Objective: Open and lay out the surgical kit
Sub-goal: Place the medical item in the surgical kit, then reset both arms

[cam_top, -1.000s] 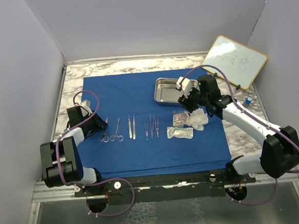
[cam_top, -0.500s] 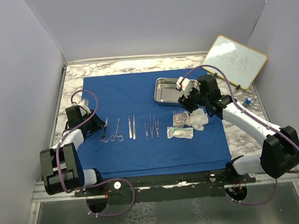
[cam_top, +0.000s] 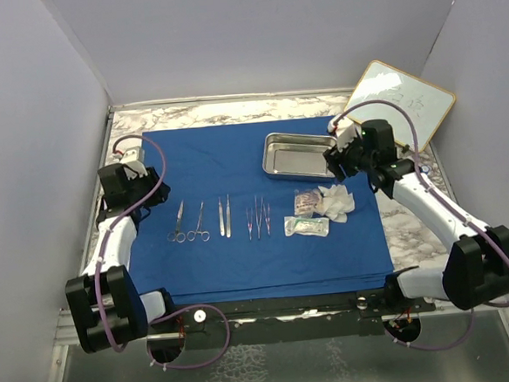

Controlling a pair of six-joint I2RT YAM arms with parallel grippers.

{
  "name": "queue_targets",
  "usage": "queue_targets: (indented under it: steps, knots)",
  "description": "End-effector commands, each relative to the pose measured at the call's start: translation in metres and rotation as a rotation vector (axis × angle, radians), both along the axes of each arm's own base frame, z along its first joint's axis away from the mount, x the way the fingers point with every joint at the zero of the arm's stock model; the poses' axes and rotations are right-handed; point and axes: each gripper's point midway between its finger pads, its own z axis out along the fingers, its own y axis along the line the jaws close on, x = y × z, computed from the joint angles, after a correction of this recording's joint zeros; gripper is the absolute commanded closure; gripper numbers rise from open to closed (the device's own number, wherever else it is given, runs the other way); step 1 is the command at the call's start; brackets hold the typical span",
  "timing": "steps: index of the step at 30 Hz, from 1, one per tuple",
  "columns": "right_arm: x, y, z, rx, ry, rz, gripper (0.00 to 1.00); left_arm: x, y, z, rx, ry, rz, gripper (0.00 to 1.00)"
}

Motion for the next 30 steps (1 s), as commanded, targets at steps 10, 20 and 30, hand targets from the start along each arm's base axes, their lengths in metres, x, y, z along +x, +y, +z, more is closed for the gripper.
queue_targets:
  steps: [10, 20, 30]
  knots:
    - [0.028, -0.086, 0.072, 0.062, -0.226, -0.443, 0.12, 0.049, 0.031, 0.117, 0.307, -0.366, -0.053, 0.01]
    - [0.050, -0.089, 0.106, 0.150, -0.260, -0.541, 0.06, 0.073, 0.042, 0.189, 0.399, -0.534, -0.030, 0.01]
    - [0.041, -0.083, 0.127, 0.193, -0.388, -0.473, 0.03, 0.079, 0.038, 0.188, 0.311, -0.562, 0.010, 0.01]
